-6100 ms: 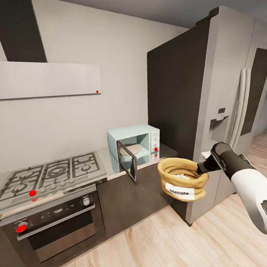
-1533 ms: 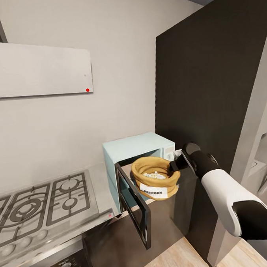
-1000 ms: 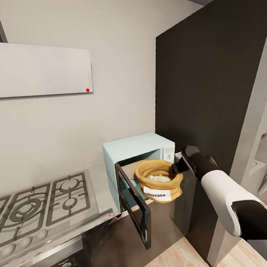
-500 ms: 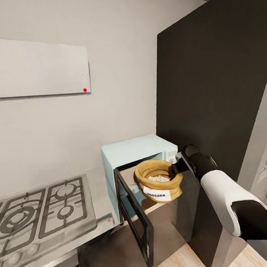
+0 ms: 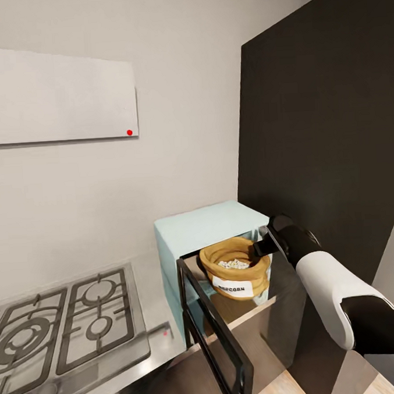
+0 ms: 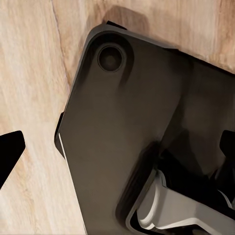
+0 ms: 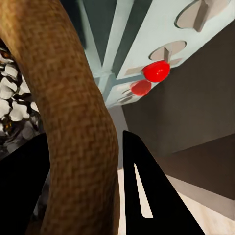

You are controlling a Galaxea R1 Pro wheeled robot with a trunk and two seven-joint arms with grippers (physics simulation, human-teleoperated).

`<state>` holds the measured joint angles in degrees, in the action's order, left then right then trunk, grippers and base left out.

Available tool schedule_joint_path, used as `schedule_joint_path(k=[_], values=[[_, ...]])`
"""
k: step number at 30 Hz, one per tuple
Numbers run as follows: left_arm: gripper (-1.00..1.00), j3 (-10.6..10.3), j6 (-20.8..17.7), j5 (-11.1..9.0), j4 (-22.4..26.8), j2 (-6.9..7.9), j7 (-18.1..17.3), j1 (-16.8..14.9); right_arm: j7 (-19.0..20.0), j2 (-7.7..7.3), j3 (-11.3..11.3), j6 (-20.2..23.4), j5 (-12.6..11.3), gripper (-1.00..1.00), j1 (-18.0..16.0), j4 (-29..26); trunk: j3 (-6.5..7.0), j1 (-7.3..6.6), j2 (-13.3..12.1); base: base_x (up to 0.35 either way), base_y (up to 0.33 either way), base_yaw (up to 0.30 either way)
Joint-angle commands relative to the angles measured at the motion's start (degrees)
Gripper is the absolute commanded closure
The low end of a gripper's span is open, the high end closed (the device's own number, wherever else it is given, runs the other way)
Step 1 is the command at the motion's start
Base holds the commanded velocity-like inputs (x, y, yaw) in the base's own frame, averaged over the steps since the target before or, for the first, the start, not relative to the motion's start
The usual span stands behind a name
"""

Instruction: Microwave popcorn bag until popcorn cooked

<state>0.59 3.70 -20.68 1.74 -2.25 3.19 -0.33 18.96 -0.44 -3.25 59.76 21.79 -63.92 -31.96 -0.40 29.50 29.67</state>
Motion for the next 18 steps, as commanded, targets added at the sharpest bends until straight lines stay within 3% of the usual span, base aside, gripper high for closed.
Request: schedule_joint_path(k=[1, 5, 13, 18], values=[[-1.0, 0.0, 0.2, -0.2, 0.0, -0.03, 0.2, 0.0, 0.5, -0.06, -0.2, 0.2, -0.6, 1.0, -0.1, -0.1, -0.02, 0.02, 0.1, 0.006, 0.006, 0.0], [-1.0, 0.0, 0.2, -0.2, 0.0, -0.01, 0.2, 0.0, 0.7, -0.09, -0.1, 0.2, -0.8, 1.0, -0.1, -0.1, -0.02, 0.02, 0.1, 0.067, 0.05, 0.0], [-1.0, 0.0, 0.2, -0.2, 0.0, -0.01, 0.1, 0.0, 0.7, -0.04, -0.1, 0.2, -0.9, 1.0, -0.1, -0.1, -0.02, 0.02, 0.1, 0.232, 0.202, 0.0], [-1.0, 0.0, 0.2, -0.2, 0.0, -0.01, 0.1, 0.0, 1.6, 0.0, 0.0, -0.1, -1.8, 1.0, -0.1, -0.1, -0.02, 0.02, 0.1, 0.016, 0.011, 0.0]])
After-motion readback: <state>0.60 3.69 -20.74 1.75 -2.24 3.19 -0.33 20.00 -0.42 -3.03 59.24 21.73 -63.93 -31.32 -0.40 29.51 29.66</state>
